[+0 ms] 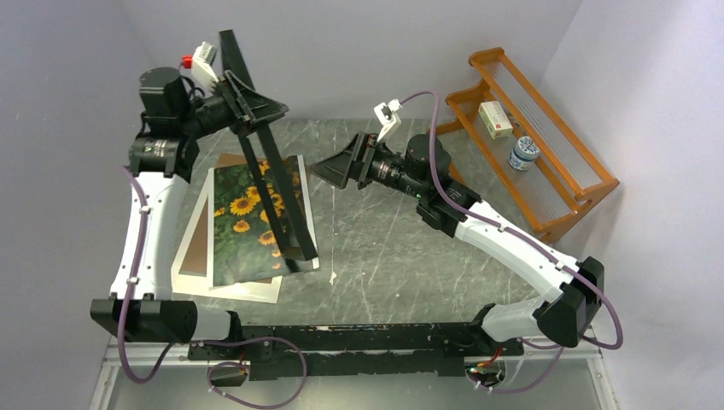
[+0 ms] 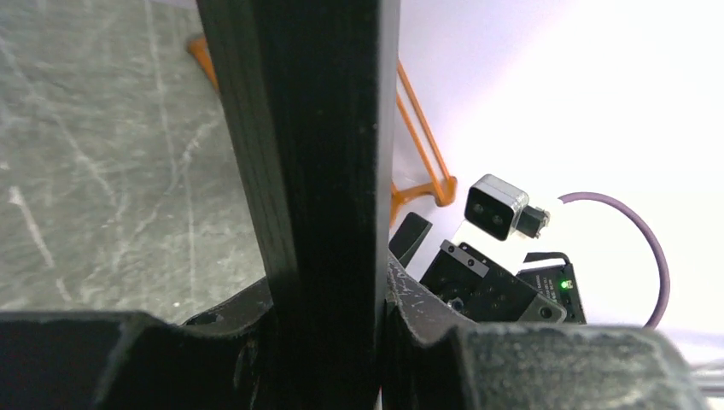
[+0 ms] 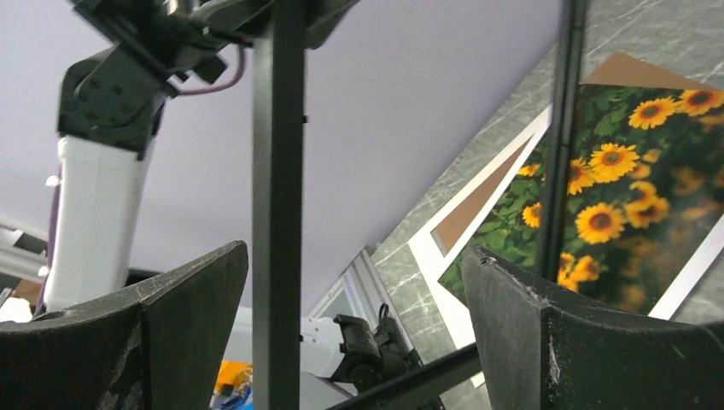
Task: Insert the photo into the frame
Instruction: Turn over the photo frame at the center of the board.
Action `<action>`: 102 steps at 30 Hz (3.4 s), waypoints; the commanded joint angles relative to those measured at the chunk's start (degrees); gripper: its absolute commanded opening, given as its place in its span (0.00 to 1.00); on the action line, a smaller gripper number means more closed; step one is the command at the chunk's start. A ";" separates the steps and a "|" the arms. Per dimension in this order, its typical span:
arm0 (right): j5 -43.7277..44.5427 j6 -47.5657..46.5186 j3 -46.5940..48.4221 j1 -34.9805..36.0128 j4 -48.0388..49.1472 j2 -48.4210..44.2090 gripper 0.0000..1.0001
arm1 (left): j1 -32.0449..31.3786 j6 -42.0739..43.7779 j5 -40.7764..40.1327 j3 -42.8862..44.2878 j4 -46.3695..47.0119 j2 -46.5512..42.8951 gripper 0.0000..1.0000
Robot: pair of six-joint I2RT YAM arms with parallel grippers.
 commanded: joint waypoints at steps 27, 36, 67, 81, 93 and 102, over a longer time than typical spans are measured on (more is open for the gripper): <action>-11.34 11.16 1.14 -5.30 4.55 4.22 0.50 | -17.03 -25.37 6.83 -4.93 49.49 13.30 0.03; -8.98 8.36 2.23 -5.67 -0.99 5.17 0.07 | -16.41 -19.76 4.19 -10.66 42.30 11.13 0.17; 3.27 -11.41 27.02 -5.17 -41.71 21.11 0.00 | -2.71 7.09 -19.01 -22.82 3.93 -5.94 0.94; 22.84 -6.07 15.72 5.84 -35.65 32.04 0.00 | -2.63 10.11 -31.72 -35.43 0.42 -7.17 0.94; 16.20 -3.99 14.18 6.82 -32.16 40.44 0.27 | -2.63 7.76 -27.61 -42.30 8.13 0.89 0.92; 17.31 -5.21 13.39 6.65 -33.11 38.61 0.57 | -2.63 7.63 -26.72 -43.04 10.29 3.76 0.92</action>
